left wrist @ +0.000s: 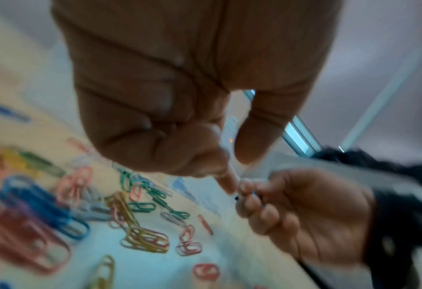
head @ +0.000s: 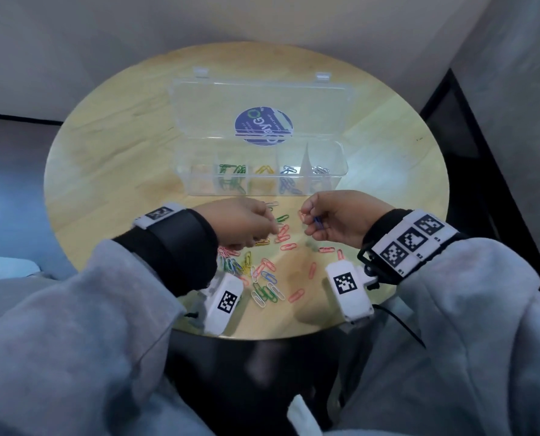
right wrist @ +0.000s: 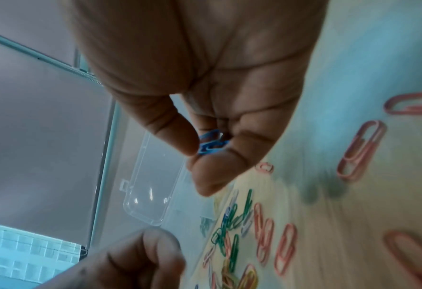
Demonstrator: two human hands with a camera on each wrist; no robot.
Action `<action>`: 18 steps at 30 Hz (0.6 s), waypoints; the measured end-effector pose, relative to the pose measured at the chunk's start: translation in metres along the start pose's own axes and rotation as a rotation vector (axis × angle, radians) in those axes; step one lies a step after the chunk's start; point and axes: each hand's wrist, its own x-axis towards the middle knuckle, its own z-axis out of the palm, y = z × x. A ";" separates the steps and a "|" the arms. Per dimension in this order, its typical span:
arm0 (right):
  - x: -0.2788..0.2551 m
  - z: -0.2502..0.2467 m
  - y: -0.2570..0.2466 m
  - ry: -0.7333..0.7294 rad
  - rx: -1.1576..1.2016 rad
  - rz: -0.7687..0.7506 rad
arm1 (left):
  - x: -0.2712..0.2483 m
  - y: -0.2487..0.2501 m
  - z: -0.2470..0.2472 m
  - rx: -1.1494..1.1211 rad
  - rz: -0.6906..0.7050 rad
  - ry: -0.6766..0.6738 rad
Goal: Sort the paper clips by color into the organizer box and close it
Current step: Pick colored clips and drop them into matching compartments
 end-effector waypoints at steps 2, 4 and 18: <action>0.000 0.000 0.000 -0.004 0.011 0.022 | -0.003 0.001 0.007 0.375 0.071 0.019; 0.000 0.000 0.001 0.008 -0.042 0.037 | -0.007 0.002 0.015 0.637 0.108 0.026; -0.001 -0.001 0.001 0.059 -0.154 0.034 | 0.001 0.004 0.041 0.976 0.085 -0.052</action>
